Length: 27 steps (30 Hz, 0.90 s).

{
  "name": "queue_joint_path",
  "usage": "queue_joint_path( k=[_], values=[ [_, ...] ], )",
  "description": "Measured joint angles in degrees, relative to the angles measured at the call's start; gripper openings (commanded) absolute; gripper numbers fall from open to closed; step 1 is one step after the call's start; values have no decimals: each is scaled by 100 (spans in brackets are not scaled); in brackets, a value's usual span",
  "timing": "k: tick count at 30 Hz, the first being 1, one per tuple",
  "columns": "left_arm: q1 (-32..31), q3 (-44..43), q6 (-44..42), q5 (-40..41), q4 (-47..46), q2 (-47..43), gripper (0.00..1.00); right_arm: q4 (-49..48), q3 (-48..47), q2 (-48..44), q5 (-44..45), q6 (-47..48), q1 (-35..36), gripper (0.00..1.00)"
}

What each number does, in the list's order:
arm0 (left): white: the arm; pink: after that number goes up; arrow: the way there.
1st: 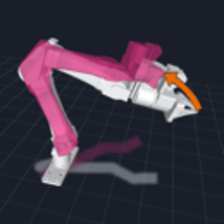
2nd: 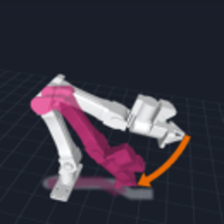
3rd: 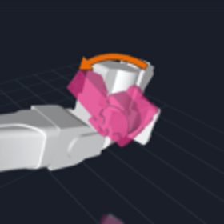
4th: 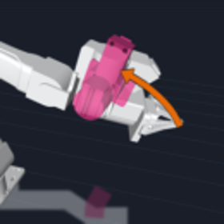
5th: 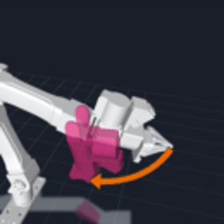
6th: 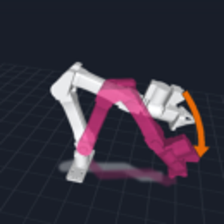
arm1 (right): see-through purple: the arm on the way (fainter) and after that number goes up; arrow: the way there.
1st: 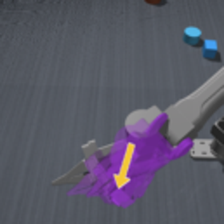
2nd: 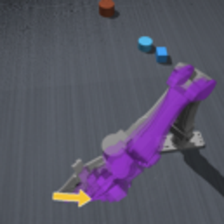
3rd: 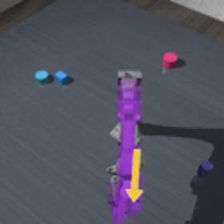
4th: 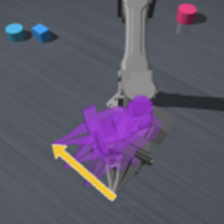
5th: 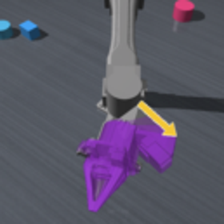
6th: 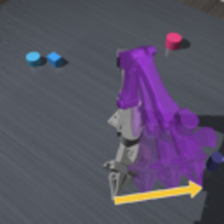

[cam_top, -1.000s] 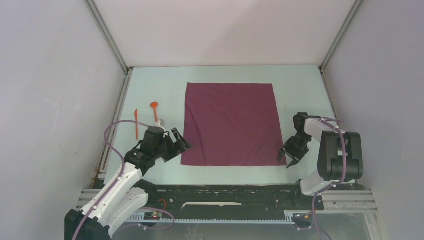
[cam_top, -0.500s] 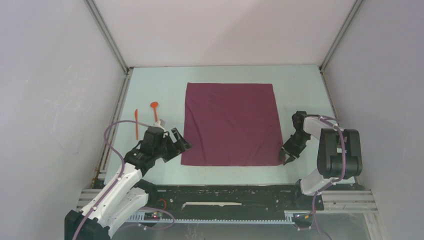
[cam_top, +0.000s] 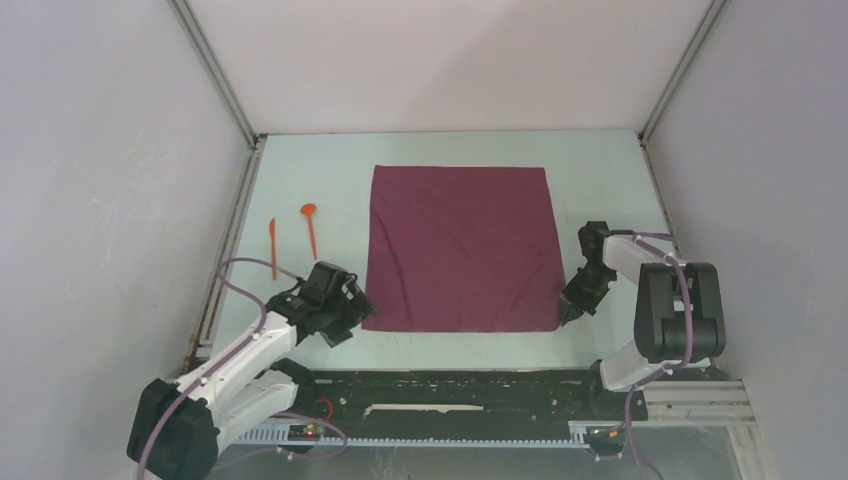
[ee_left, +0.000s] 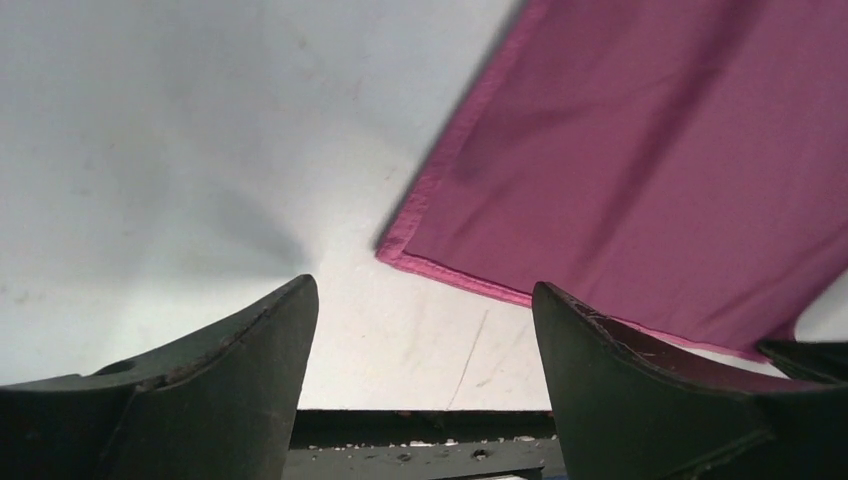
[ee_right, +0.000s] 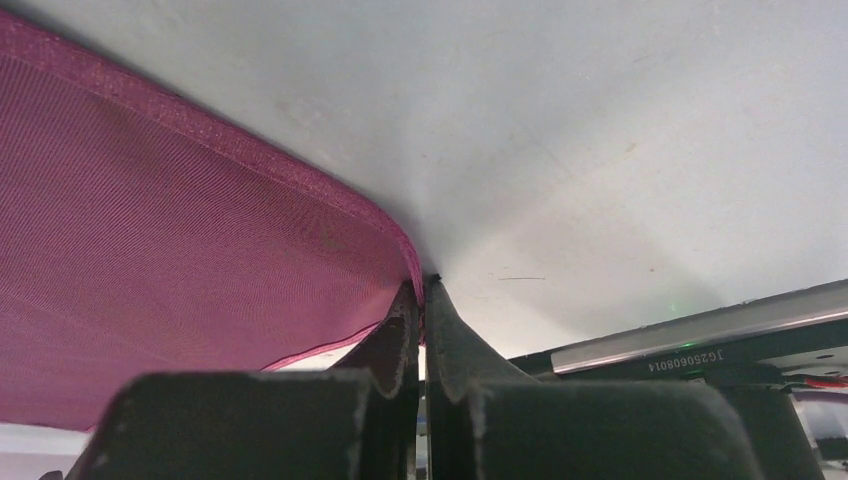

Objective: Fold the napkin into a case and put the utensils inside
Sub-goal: Pick up the flattened napkin from the center of the board.

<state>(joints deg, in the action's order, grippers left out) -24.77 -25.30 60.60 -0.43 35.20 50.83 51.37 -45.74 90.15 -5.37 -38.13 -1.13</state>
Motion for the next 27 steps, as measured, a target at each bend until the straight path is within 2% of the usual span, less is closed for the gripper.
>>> queue_joint_path(
  k=[4,8,11,16,24,27],
  values=[
    [-258,-118,579,326,326,479,87,-46,48,-144,240,-96,219,0],
    [-378,-721,1062,535,791,1335,89,-68,70,-214,407,-127,352,0],
    [-544,-1298,1405,684,1169,2039,80,-68,70,-216,424,-136,372,0],
    [-748,-1784,1762,791,1574,2712,77,-79,76,-256,551,-144,496,0],
    [-855,-2061,2149,887,1939,3263,63,-177,181,-389,586,-140,533,0],
    [-859,-2131,2201,933,1974,3491,62,-197,201,-417,581,-140,533,0]
  ],
)
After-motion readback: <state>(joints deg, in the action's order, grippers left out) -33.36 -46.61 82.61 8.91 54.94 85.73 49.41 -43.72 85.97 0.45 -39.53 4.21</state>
